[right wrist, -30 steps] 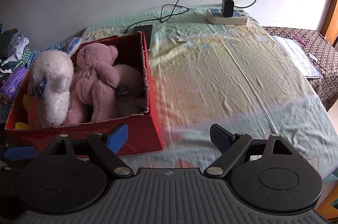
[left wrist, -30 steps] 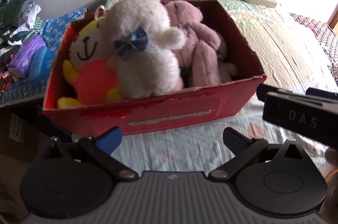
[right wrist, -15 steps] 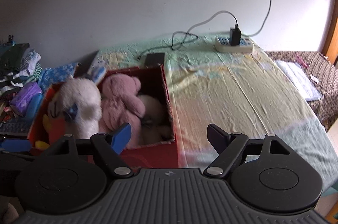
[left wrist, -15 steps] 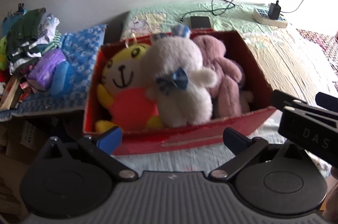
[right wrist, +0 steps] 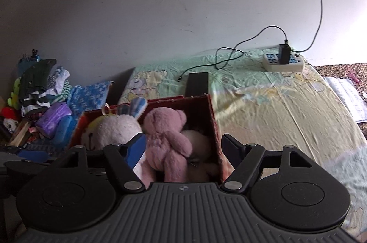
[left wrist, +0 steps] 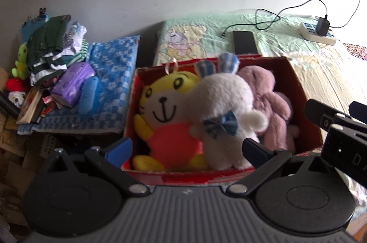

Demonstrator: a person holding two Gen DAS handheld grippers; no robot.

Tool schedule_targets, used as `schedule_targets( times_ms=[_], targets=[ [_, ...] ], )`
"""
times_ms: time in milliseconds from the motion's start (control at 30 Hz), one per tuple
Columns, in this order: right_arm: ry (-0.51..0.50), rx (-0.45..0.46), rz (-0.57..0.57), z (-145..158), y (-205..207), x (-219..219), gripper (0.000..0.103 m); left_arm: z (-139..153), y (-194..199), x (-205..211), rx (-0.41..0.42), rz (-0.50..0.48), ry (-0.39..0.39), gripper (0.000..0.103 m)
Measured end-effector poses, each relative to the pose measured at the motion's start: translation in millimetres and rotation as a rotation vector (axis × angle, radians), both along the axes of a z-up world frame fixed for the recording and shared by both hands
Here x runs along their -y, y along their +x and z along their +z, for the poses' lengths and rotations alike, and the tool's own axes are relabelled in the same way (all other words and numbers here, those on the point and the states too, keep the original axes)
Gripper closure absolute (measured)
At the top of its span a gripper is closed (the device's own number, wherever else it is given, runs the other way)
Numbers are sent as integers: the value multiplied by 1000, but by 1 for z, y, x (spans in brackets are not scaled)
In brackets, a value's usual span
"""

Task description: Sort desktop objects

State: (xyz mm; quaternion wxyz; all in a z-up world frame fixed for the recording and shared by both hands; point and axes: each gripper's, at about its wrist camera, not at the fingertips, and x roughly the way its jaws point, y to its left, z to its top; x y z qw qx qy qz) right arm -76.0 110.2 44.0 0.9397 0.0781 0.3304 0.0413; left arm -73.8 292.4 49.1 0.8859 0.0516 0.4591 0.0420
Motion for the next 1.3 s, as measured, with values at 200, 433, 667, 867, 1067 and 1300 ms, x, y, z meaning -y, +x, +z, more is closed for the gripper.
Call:
schedule_targets(
  times_ms=[200, 433, 667, 867, 1067, 1300],
  targets=[
    [39, -16, 57, 3, 15, -10, 28, 0, 11, -12, -14, 26, 2, 1],
    [79, -76, 68, -6, 30, -16, 28, -12, 26, -21, -65, 20, -20, 1],
    [48, -83, 53, -13, 38, -20, 28, -24, 37, -20, -113, -9, -44, 1],
    [67, -93, 40, -14, 45, -13, 28, -23, 44, -18, -100, -27, -40, 1],
    [46, -90, 62, -13, 54, -12, 28, -18, 51, -20, -83, -13, -33, 1],
    [126, -166, 114, -4, 65, 0, 29, -8, 54, -21, -76, 0, -6, 1]
  ],
)
